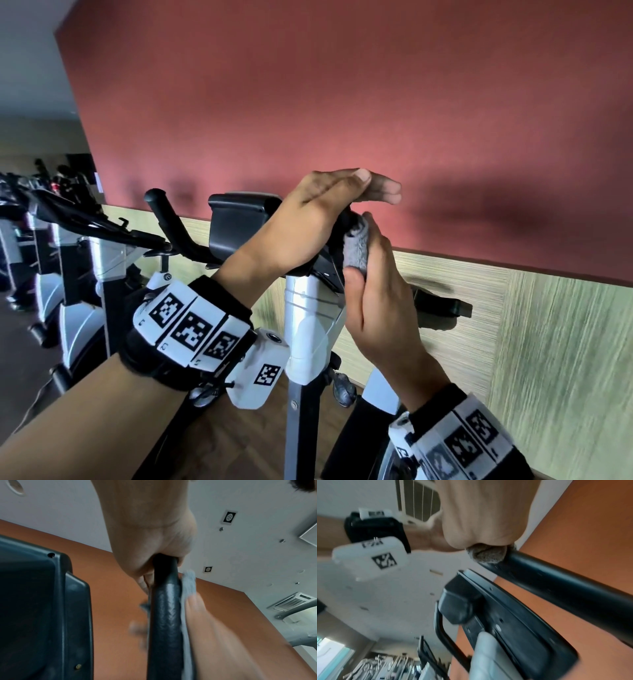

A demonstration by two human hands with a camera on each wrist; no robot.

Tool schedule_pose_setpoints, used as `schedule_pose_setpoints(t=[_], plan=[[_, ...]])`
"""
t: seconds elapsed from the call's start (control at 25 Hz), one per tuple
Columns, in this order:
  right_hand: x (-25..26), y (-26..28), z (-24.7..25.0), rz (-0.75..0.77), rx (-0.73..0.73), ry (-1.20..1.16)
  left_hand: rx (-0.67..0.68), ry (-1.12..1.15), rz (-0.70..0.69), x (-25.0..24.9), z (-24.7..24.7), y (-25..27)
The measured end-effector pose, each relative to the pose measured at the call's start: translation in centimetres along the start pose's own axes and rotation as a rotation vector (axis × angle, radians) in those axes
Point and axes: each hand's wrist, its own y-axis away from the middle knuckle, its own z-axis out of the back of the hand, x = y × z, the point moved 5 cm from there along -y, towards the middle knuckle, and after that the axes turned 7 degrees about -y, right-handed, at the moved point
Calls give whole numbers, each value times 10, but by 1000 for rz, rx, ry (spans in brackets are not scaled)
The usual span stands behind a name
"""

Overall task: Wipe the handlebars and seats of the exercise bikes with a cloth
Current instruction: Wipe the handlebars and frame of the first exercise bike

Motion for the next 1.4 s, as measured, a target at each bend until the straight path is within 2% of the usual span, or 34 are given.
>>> schedule_pose_setpoints(t=[0.12,0.32,0.52,0.72,0.92,1.04,1.12,1.2,1.28,1.36,1.4], plan=[[-9,19,8,-27,-1,37,-8,-22,-19,-1,0,-2],[15,-25,-9,20,-48,-19,-9,-1,35,-4,0,1],[-6,24,5,10,-17,100,-17,-73,-2,-3,1,1],[18,-21,-10,-7,-115,113,18,-47,44,-1,2,1],[0,13,5,36,-4,-57,25,-127,34,-3,2,2],[-1,1,8,21,81,-96,50,-110,46,-3,3,2],[11,-12,3,38,69,-46,88,-129,57,-5,5,4],[22,-23,-5,36,-38,7,68,-221,33,-5,17,-2],[26,-21,-10,41,-139,112,-44,-396,-16,0,44,-11],[19,2,-13,31,-171,278,-122,-644,-15,20,75,-19],[15,14,-14,21,-165,351,-108,-776,12,35,85,-21]])
